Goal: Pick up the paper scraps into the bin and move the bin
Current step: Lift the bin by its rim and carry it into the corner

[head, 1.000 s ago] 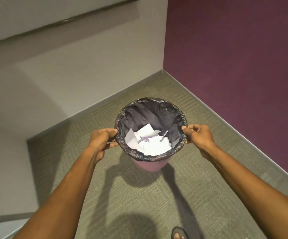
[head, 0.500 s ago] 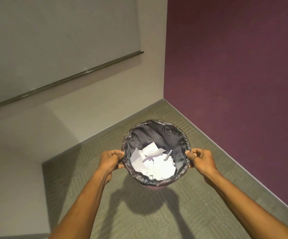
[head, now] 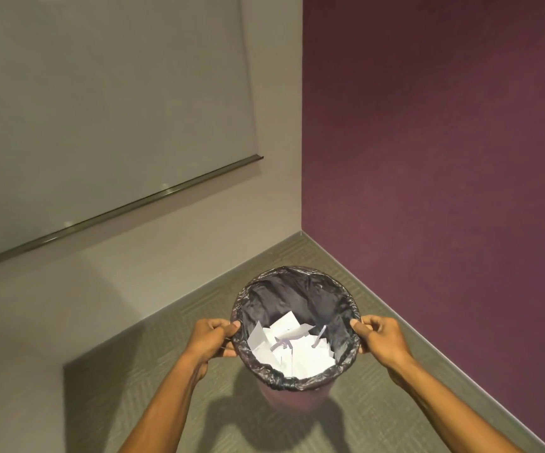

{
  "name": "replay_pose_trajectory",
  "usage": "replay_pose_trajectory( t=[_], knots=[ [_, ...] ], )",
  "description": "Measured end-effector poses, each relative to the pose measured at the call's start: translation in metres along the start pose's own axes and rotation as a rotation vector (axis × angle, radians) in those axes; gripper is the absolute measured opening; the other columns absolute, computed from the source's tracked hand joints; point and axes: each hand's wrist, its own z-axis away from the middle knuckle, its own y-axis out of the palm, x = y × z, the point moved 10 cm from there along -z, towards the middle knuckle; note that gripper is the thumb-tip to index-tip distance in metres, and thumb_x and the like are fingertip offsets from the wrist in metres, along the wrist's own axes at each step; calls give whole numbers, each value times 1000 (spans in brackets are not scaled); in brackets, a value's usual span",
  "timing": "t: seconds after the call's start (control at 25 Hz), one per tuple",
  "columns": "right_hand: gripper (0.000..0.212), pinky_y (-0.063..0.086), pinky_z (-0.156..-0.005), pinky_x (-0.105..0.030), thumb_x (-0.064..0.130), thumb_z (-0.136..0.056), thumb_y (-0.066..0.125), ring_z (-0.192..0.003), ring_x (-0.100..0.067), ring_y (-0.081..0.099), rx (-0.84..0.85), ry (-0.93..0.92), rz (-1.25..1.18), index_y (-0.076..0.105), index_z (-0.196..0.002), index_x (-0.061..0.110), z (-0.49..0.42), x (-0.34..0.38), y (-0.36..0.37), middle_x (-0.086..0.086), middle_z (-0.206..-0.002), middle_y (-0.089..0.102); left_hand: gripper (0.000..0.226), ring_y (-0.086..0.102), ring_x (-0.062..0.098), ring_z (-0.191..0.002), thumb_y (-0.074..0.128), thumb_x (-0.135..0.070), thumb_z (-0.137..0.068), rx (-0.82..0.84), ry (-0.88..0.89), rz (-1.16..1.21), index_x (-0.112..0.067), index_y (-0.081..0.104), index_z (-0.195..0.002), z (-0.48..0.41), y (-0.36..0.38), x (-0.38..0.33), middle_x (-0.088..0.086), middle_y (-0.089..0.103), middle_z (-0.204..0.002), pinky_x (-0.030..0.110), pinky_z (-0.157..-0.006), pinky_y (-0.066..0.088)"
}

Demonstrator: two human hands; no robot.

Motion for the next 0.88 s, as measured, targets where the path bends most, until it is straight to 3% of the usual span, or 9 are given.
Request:
replay_pose_trajectory(
  t=[0.16, 0.32, 0.48, 0.6, 0.68, 0.88],
  knots=[
    [34, 48, -53, -33, 15, -93, 65, -52, -21, 51, -46, 15, -12, 59, -77, -14, -43, 7, 10, -15, -60, 55, 15, 63, 17, -53, 70, -12, -88, 24, 24, -63, 0, 74, -80, -49, 1, -30, 13, 71, -66, 29, -53, 59],
    [32, 48, -51, -32, 15, -93, 66, -51, -19, 51, -90, 23, -28, 59, -64, 3, -90, 18, 28, -7, -56, 53, 14, 59, 17, -50, 71, -11, -87, 61, 37, -67, 2, 72, -81, -107, -1, -62, 13, 68, -65, 26, -49, 57],
    [36, 42, -51, -32, 17, -93, 66, -49, -17, 46, -107, 26, -9, 56, -69, -8, -135, 34, 43, -5, -52, 49, 13, 56, 19, -52, 69, -8, -88, 112, 29, -41, 2, 71, -81, -153, -3, -95, 15, 66, -67, 26, -50, 58],
    [35, 41, -47, -30, 15, -92, 67, -45, -17, 43, -126, 29, -15, 58, -58, 10, -163, 48, 50, 1, -47, 47, 16, 56, 19, -52, 69, -8, -88, 123, 31, -36, 8, 70, -93, -183, -6, -117, 16, 67, -71, 29, -53, 57],
    [46, 40, -44, -28, 13, -92, 67, -42, -16, 41, -138, 16, -7, 53, -49, 19, -178, 59, 54, 5, -44, 43, 21, 57, 21, -55, 69, -9, -88, 137, 35, -34, 10, 69, -98, -199, -5, -128, 18, 67, -78, 30, -54, 57],
    [48, 36, -41, -24, 9, -93, 64, -41, -15, 38, -166, 16, 3, 46, -50, 19, -213, 78, 57, 3, -44, 40, 26, 56, 22, -58, 71, -10, -87, 140, 21, -7, 10, 67, -103, -238, 0, -144, 20, 67, -81, 30, -54, 58]
  ],
)
